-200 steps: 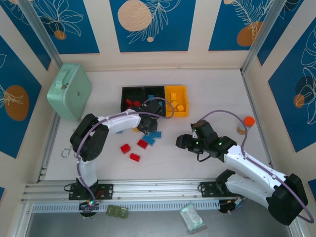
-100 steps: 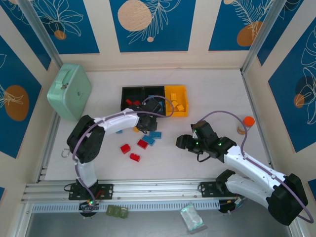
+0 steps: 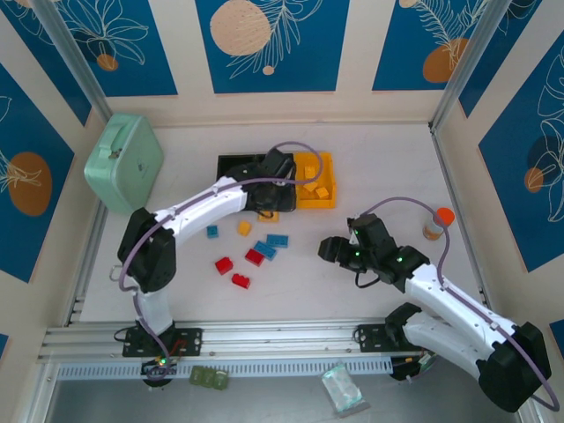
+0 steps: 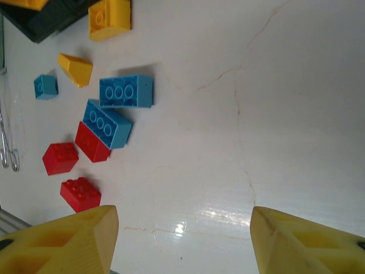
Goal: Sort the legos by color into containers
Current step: Place the lego in the container.
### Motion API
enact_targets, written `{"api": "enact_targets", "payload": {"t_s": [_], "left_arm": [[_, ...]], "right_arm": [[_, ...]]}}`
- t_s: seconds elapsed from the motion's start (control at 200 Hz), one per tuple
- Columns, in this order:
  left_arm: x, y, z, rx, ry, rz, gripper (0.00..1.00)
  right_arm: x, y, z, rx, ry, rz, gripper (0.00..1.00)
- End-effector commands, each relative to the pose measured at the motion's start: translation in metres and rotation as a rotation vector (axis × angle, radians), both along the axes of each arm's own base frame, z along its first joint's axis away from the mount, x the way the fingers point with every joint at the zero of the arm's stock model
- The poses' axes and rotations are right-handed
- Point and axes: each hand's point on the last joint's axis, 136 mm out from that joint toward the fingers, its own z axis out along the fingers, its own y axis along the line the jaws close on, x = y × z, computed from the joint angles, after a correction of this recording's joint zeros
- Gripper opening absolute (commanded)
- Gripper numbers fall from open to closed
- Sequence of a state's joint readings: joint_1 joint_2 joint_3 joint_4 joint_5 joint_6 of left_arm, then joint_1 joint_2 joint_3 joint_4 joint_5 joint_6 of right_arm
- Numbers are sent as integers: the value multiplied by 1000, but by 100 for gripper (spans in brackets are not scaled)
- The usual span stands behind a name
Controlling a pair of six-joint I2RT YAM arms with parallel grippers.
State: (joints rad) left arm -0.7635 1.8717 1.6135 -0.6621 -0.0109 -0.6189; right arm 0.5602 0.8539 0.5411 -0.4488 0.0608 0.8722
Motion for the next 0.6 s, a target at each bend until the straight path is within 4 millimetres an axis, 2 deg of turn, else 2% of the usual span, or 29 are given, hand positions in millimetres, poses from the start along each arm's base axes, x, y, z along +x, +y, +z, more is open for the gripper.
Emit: {"api": "enact_targets", "payload": {"t_s": [0.0,0.21,0.4,0.595], "left_arm": [[5,-21,-1,-5,29,-60,28],[40,-57,3,-13,14,-86,28],[70,-81,-6,-9,-17,-79,28],[96,-100,-15,-34,-60,-73,30]], "right_arm": [[-2,-15,-3,-17,7,-38,63],[-7,-31,-5,20,14,-94,63],[-14,-37,-16,40,41,-121,63],[-16,-39,-17,37,44,-125,63]]}}
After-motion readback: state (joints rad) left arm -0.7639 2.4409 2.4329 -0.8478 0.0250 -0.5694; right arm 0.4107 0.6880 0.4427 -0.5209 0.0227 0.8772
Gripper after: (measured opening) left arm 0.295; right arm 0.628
